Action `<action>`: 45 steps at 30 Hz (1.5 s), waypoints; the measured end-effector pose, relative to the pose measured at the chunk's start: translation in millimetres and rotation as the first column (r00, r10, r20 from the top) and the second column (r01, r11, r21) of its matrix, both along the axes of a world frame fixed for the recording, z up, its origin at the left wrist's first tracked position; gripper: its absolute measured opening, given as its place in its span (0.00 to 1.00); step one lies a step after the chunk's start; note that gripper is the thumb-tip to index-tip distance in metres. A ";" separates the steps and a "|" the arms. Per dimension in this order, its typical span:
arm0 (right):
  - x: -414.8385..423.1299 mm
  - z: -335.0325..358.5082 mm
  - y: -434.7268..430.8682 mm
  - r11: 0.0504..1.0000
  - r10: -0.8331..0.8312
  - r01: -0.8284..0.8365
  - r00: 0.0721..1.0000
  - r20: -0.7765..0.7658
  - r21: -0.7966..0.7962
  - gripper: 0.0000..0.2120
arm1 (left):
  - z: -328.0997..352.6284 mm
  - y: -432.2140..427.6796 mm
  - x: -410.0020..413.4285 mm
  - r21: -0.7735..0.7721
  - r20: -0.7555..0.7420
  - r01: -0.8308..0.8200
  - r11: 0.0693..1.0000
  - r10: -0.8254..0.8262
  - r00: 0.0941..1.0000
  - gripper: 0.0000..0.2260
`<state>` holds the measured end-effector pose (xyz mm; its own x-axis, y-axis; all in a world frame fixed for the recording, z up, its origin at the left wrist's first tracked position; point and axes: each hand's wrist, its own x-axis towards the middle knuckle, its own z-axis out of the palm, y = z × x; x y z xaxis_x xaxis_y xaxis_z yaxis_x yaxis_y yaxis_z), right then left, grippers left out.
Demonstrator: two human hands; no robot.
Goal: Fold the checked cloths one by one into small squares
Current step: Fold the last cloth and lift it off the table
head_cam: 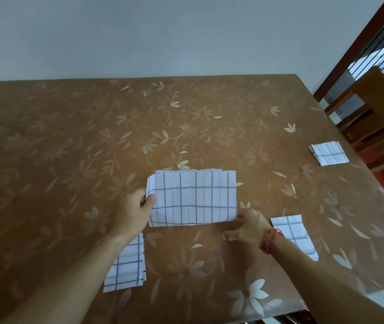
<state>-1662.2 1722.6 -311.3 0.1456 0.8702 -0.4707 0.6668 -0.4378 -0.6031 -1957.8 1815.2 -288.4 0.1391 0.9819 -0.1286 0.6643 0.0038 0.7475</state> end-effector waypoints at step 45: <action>-105.2 -25.1 8.7 0.921 0.366 -0.385 0.812 0.454 -0.054 0.39 | -40.5 -53.3 -3.8 -0.003 -0.609 0.513 0.858 -0.408 0.680 0.22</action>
<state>-1767.4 1731.3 -336.3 -0.0106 0.9168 -0.3992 0.9744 -0.0802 -0.2100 -1961.6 1762.0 -328.9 0.5310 0.8259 -0.1893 0.8451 -0.5001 0.1887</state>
